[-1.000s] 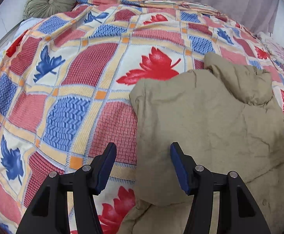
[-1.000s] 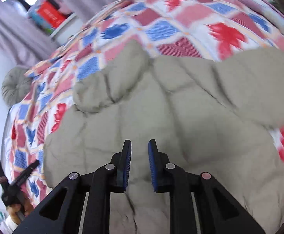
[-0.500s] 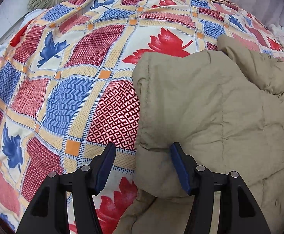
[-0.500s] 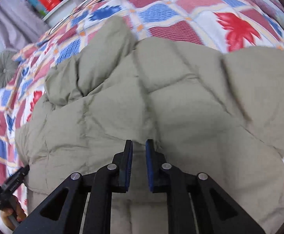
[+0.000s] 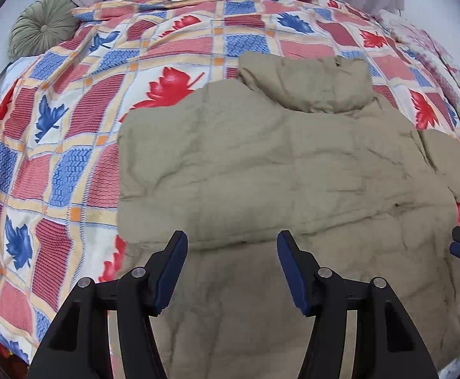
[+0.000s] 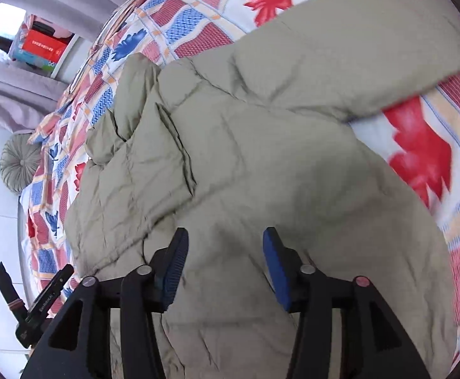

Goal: Fold large clothes

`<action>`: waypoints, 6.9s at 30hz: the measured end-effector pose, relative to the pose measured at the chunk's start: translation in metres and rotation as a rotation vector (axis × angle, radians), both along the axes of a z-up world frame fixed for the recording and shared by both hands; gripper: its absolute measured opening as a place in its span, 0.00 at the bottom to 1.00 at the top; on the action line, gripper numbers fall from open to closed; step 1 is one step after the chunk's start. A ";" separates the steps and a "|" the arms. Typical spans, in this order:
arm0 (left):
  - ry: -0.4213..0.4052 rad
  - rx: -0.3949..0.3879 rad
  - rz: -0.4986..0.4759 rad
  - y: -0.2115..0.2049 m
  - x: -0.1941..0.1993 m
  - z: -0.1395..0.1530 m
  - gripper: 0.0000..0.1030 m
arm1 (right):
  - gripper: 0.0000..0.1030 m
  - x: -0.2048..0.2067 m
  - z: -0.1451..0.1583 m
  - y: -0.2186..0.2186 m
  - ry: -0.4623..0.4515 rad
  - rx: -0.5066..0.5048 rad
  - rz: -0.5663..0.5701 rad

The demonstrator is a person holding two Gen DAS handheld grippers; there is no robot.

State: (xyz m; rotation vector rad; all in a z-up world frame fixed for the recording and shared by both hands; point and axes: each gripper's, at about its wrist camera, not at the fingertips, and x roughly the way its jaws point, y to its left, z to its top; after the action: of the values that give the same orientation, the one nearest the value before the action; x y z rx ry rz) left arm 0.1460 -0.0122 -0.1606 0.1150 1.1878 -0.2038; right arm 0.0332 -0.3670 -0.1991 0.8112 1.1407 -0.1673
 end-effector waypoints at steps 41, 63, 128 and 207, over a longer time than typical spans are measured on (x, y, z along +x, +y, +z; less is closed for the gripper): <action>0.158 -0.039 -0.142 -0.226 -0.038 -0.024 1.00 | 1.00 -0.097 -0.030 -0.302 -0.211 0.308 -0.550; 0.071 -0.040 -0.028 -0.197 -0.007 -0.005 1.00 | 0.07 -0.015 -0.031 -0.348 -0.450 0.607 -0.639; 0.105 -0.629 0.185 0.061 0.078 -0.024 1.00 | 0.57 0.144 0.009 0.200 -0.134 -0.232 0.675; -0.019 -0.086 0.013 -0.030 0.073 -0.047 0.14 | 0.29 0.120 -0.012 -0.044 0.015 -0.529 0.222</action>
State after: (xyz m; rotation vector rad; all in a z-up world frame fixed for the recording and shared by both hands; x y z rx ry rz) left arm 0.2190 -0.0418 -0.2078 0.0337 1.1586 -0.2420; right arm 0.1528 -0.4106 -0.2108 0.2139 1.1223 -0.2750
